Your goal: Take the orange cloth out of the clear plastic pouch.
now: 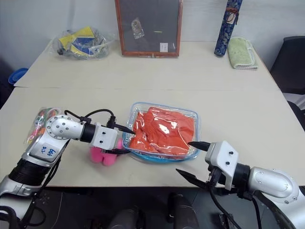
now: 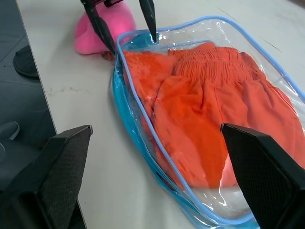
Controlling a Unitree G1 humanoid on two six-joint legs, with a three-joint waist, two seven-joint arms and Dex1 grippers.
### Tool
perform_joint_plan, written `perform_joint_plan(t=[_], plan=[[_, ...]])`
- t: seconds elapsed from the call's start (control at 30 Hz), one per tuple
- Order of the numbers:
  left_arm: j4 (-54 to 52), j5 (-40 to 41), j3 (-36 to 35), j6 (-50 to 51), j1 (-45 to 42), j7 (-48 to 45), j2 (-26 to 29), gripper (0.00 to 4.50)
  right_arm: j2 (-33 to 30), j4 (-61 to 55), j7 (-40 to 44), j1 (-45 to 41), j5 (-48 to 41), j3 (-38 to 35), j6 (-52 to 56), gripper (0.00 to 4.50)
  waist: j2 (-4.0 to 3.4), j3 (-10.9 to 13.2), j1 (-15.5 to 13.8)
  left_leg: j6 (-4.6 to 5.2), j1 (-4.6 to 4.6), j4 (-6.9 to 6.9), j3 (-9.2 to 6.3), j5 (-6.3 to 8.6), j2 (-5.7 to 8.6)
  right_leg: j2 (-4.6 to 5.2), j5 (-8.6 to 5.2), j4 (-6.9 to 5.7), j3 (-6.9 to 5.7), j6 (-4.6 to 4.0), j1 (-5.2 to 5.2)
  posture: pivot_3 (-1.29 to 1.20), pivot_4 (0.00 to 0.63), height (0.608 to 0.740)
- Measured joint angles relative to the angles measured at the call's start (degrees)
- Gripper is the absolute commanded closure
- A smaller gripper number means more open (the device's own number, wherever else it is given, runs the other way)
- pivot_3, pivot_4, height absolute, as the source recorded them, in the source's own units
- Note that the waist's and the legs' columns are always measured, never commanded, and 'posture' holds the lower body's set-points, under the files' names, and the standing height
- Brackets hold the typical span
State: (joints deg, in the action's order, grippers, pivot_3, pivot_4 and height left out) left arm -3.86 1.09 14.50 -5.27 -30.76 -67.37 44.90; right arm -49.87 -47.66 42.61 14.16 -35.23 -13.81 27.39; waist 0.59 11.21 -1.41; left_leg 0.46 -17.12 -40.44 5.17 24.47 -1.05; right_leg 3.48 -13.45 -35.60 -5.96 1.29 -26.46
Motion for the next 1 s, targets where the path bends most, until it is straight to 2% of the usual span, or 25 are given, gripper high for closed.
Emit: perform_joint_plan(t=[0.2,0.33,0.43,0.63,0.73,0.8,0.97,1.0], plan=[[-0.19,1.49,-0.17,0.22,0.93,-1.37,0.26,4.41,0.75,0.31,1.02,0.15,0.93,0.00,-0.48,0.00,0.00,0.00,0.02,0.00,0.00,0.00,0.00,0.00,0.00,0.00,0.00,0.00,0.00,0.00,0.00,0.00,0.150,0.740],[-1.70,5.55,-1.08,6.12,1.19,-3.23,0.28,4.46,0.79,0.67,1.79,0.41,2.05,0.00,-1.08,0.00,0.00,0.00,0.03,0.00,0.00,0.00,0.00,0.00,0.00,-0.01,0.00,0.00,0.00,0.00,0.00,0.00,0.150,0.740],[-3.41,10.53,-2.86,14.70,1.23,-3.28,-0.48,4.46,0.80,0.73,2.25,0.42,2.59,0.00,-1.21,0.00,0.00,0.00,0.02,0.00,0.00,0.00,-0.01,0.00,0.00,0.00,0.00,0.00,0.00,0.00,0.01,0.00,0.150,0.740],[-3.66,13.79,-3.29,28.73,-0.29,1.70,-6.41,4.46,1.48,0.62,2.23,0.02,1.76,-0.06,-0.97,0.00,0.01,-0.01,-0.12,0.01,-0.01,-0.02,-0.03,-0.01,0.04,0.00,0.01,0.00,0.00,0.01,0.02,0.00,0.150,0.740],[-2.40,15.68,-4.01,37.06,-2.76,6.55,-11.02,4.50,2.81,0.51,1.33,-1.48,0.86,0.05,-0.87,0.57,0.03,-0.02,-0.08,0.02,-0.01,-0.03,-0.04,-0.02,0.06,0.00,0.02,-0.01,0.01,0.03,0.05,0.00,0.150,0.740],[-2.45,16.33,-4.39,39.86,-3.11,8.55,-12.67,4.50,3.31,0.56,0.20,-2.98,1.54,1.05,-0.86,1.23,0.03,-0.02,0.14,0.01,0.01,-0.02,-0.01,-0.02,0.04,-0.01,0.02,-0.03,0.03,0.03,0.02,0.00,0.150,0.740],[-3.44,16.70,-4.31,42.19,-2.91,10.87,-14.75,4.50,4.41,6.08,-4.66,-10.22,11.26,11.06,0.00,2.99,0.05,-0.03,0.37,-0.05,0.04,-0.07,0.01,-0.05,0.04,0.01,0.01,-0.09,0.06,0.00,0.02,0.00,0.150,0.740],[-3.98,16.70,-4.22,42.19,-2.82,11.09,-14.82,4.50,5.50,8.95,-6.31,-12.84,14.24,13.55,0.19,2.99,0.05,-0.03,0.37,-0.06,0.03,-0.10,0.00,-0.05,0.04,0.01,0.01,-0.10,0.05,0.00,0.01,0.00,0.150,0.740]])
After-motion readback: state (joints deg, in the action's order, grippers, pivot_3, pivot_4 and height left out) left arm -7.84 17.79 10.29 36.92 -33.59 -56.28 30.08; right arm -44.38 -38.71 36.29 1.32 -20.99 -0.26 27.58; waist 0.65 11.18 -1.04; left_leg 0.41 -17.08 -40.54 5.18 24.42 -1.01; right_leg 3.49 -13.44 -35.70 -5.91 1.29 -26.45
